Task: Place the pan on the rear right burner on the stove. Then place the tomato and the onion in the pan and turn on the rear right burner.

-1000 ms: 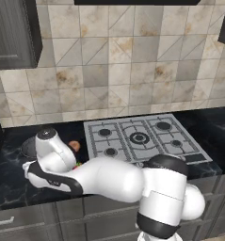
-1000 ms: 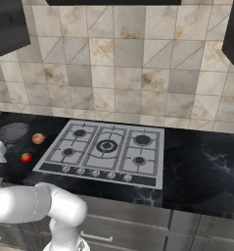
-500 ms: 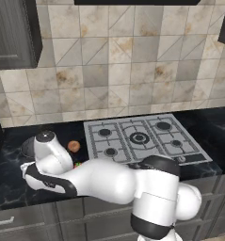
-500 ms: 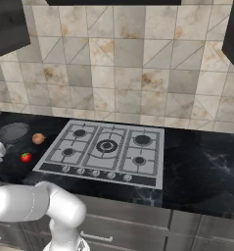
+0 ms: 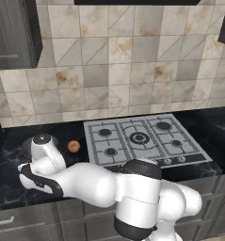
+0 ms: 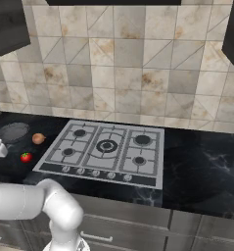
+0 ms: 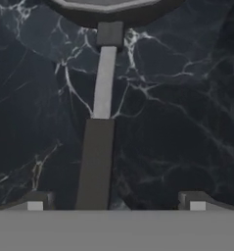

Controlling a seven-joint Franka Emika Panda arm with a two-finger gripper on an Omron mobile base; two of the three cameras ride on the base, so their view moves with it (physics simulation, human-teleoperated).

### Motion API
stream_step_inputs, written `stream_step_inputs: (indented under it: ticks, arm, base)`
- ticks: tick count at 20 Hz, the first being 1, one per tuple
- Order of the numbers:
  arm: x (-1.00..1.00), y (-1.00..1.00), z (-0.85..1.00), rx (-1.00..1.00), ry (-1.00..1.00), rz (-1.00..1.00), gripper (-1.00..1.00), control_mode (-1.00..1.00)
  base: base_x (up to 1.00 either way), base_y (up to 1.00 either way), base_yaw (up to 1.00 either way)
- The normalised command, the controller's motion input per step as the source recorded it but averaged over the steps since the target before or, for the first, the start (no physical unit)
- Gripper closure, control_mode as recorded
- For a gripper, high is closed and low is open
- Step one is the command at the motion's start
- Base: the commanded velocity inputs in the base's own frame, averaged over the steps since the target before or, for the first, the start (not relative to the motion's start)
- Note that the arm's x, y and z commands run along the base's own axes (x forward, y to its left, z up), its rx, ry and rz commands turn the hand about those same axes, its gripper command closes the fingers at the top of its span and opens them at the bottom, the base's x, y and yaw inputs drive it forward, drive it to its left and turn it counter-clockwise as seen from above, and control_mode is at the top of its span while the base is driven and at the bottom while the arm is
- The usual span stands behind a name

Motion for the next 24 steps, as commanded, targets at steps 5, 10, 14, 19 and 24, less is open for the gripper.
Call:
stream_step_inputs:
  ticks: [5,10,14,19,24]
  arm:
    - [0.29,0.26,-0.27,0.0,0.05,0.0,-1.0,-1.0]
    - [0.32,0.31,-0.32,0.0,0.07,0.0,-1.0,-1.0]
    - [0.27,0.33,-0.38,0.0,0.08,0.0,-1.0,-1.0]
    - [0.07,0.4,-0.39,-0.02,0.06,0.0,1.0,-1.0]
    - [-0.08,0.09,-0.63,-0.06,0.01,0.0,1.0,-1.0]
  base:
    - [0.0,0.0,0.0]
    - [0.0,0.0,0.0]
    - [0.0,0.0,0.0]
    - [0.0,0.0,0.0]
    - [0.0,0.0,0.0]
